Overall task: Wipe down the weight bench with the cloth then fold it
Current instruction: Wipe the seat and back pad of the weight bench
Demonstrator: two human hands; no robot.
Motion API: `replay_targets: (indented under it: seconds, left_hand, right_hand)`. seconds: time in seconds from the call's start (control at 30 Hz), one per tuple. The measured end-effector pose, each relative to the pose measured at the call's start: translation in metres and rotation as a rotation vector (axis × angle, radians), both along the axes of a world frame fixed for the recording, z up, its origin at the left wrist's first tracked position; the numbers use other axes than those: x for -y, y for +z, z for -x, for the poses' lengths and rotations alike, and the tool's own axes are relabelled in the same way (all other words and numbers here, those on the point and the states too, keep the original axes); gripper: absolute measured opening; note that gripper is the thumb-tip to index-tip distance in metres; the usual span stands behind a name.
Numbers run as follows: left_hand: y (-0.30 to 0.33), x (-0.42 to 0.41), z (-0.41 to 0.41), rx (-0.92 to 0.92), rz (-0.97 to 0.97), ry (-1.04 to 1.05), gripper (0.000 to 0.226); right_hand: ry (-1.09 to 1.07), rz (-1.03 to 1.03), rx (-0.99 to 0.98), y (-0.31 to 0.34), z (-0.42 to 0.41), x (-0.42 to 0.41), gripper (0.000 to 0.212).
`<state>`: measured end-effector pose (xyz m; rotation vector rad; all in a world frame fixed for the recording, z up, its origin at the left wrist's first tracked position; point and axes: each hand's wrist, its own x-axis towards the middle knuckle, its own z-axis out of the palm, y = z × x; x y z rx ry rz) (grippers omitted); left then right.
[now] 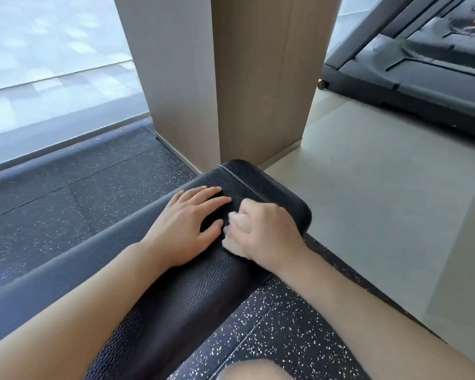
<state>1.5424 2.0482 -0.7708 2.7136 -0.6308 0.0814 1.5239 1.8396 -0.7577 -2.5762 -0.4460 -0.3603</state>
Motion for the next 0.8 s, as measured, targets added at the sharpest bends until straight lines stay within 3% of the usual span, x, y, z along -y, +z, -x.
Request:
replay_targets:
  seconds: [0.17,0.27,0.37,0.53,0.63,0.8]
  left_hand:
    - [0.001,-0.065,0.074,-0.021,-0.001,0.031,0.054]
    - [0.005,-0.104,0.126,-0.045,-0.018,0.072,0.055]
    - [0.010,-0.128,0.166,-0.062,-0.027,0.148,0.054]
    - [0.012,-0.156,0.211,-0.079,-0.053,0.295,0.056]
    - [0.013,-0.178,0.243,-0.098,-0.107,0.398,0.057]
    - [0.018,-0.218,0.321,-0.152,-0.181,0.617,0.060]
  right_hand:
    - [0.171,0.058,0.118,-0.007,0.038,-0.055,0.035]
    - [0.237,0.065,0.034,-0.002,0.030,-0.052,0.036]
    - [0.133,0.153,-0.083,0.007,-0.027,-0.046,0.032]
    - [0.016,0.104,-0.170,0.019,-0.082,-0.092,0.028]
    - [0.156,0.166,-0.154,0.014,-0.045,-0.156,0.037]
    - [0.529,0.089,-0.287,0.023,0.095,-0.263,0.031]
